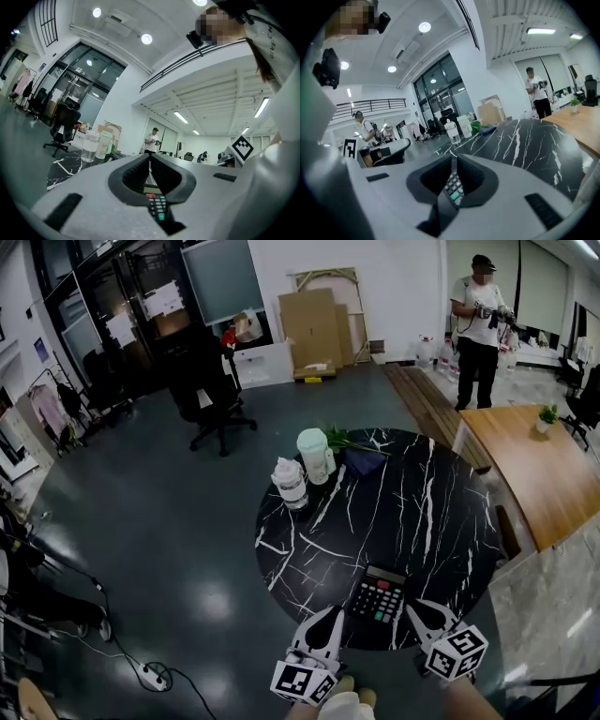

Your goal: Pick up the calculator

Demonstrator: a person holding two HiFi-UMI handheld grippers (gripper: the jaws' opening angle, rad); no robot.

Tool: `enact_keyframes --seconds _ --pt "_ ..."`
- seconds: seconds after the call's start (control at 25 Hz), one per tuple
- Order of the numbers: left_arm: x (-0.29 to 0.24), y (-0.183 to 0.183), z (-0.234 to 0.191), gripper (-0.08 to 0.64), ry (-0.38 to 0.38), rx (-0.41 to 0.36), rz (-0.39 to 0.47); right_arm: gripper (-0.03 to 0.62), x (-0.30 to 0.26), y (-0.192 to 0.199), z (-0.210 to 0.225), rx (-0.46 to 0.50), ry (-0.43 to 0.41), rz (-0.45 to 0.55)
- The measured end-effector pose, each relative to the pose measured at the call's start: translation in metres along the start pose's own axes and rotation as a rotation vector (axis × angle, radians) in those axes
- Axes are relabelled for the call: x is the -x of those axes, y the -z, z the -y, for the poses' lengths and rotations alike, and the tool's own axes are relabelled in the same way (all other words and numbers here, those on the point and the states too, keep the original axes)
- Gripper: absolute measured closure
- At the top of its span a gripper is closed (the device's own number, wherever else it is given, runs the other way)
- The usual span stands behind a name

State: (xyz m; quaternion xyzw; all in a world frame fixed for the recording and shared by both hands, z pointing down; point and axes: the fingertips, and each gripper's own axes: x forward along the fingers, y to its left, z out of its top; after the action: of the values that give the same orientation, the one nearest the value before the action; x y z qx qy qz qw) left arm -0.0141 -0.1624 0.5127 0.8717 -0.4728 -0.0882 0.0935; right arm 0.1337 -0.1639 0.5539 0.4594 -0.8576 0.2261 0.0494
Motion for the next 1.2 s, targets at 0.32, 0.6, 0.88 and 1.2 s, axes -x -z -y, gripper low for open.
enact_keyframes --seconds 0.32,0.6,0.88,1.2 --pt "-0.024 0.024 -0.044 0.552 -0.066 0.021 0.011 0.396 -0.066 0.046 0.065 -0.122 -0.034 -0.298" --pt "-0.04 0.033 -0.059 0.552 -0.084 0.037 0.022 0.387 -0.093 0.062 0.094 -0.237 -0.077 -0.456" --pt "-0.036 0.041 -0.063 0.552 -0.101 0.062 0.014 0.388 -0.107 0.076 0.1 -0.339 -0.129 -0.579" --pt "-0.021 0.044 -0.072 0.552 -0.125 0.079 0.006 0.488 -0.11 0.074 0.083 -0.385 -0.279 -0.613"
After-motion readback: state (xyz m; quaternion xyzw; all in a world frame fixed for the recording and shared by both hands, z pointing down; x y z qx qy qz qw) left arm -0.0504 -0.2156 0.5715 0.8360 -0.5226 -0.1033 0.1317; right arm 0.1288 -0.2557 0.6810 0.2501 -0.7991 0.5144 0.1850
